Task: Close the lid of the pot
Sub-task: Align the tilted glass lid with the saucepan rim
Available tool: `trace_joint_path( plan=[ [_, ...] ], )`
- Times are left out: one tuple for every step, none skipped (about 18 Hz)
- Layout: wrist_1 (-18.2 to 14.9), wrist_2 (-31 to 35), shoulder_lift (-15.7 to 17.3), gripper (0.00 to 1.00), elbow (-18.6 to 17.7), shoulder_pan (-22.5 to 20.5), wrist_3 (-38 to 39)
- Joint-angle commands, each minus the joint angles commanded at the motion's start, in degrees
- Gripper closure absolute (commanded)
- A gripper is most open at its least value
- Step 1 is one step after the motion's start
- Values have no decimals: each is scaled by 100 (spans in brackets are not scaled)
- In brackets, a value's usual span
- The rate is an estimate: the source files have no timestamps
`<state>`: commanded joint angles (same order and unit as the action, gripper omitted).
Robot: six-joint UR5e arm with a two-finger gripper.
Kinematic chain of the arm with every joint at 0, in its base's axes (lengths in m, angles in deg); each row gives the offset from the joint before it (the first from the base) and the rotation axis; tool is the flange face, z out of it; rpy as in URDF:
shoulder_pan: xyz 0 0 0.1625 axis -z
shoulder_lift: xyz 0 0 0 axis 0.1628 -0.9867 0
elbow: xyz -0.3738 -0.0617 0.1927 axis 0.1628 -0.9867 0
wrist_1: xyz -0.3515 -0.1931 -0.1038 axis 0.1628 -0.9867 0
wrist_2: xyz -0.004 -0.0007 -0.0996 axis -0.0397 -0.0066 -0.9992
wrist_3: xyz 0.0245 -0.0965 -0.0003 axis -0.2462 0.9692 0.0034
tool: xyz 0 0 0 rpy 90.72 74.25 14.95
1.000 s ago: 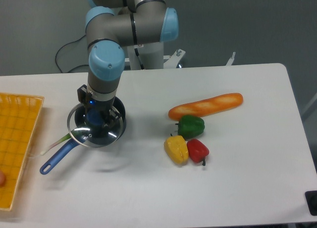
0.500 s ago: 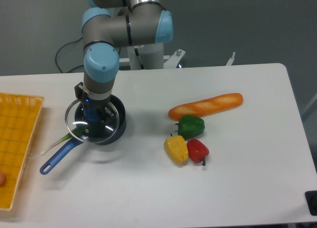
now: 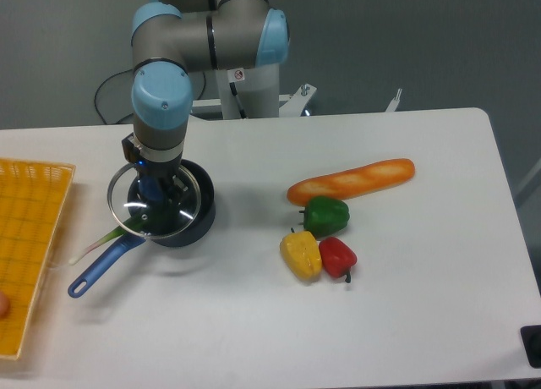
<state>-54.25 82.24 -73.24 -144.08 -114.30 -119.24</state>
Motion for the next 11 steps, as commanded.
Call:
trace_joint_path(
  plan=[
    [0,9,-9,49,0,17,26],
    [-17,0,-17,49,0,26,35],
    [-9,0,-18,49,-17,26,35],
    [-9,0,-18,49,-18,18,35],
    [-17,0,-9,49,-18,18,35],
    [-18,9,-9,49,-35,26,35],
    [-26,9,-9,49,-44,35,44],
    [-52,9,-9,49,-61,35,70],
    [-53,9,-17,49,-62,44,88],
    [-44,9,-35,49,-62,44,97],
    [-44,9,-44,48,-53,70,114]
  ],
)
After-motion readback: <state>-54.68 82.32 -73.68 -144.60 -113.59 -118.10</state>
